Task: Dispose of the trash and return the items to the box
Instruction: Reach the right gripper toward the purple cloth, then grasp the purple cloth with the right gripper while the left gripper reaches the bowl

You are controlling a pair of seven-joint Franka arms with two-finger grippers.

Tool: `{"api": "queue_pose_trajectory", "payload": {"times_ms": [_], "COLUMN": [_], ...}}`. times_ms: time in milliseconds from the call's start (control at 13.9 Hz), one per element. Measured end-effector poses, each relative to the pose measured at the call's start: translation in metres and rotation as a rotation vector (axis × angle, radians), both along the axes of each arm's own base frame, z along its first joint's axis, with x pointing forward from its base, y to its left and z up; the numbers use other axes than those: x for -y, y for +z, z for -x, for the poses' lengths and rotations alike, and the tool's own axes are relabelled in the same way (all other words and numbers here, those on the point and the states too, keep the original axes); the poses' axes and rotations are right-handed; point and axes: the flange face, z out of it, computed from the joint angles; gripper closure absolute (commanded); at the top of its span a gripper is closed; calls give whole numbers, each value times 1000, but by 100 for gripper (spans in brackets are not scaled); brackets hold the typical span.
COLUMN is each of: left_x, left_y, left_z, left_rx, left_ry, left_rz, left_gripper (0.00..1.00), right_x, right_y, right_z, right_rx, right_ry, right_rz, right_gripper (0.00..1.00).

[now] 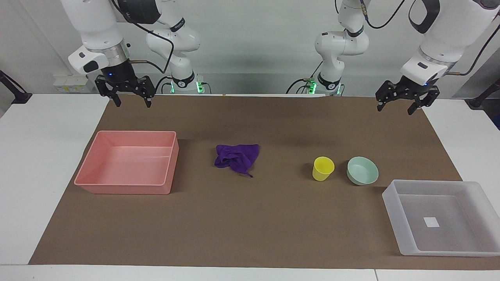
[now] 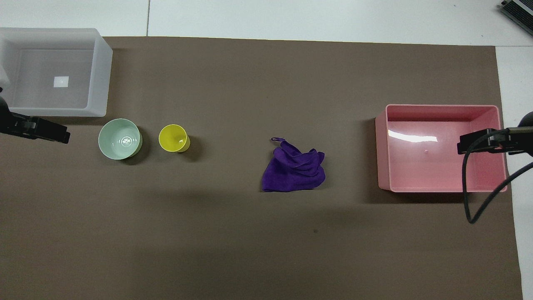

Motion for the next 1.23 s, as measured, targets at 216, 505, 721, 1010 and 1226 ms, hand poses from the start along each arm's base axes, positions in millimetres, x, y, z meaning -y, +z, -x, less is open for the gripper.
{"api": "queue_pose_trajectory", "payload": {"times_ms": [216, 505, 721, 1010, 1226], "left_x": [0, -5, -18, -28, -40], "left_y": [0, 1, -5, -25, -42], "left_z": [0, -1, -5, -3, -4], "left_rx": [1, 9, 42, 67, 92], "left_ry": [0, 9, 32, 51, 65], "left_rz": [0, -1, 0, 1, 0], "left_gripper": [0, 0, 0, 0, 0], "right_x": [-52, -143, -189, -237, -245], "right_y": [-32, -93, -135, -213, -248], "right_z": [-4, -3, 8, 7, 9], "right_rx": [27, 82, 107, 98, 120], "right_ry": [-6, 10, 31, 80, 95], "right_rz": [-14, -46, -68, -74, -84], "right_gripper": [0, 0, 0, 0, 0]}}
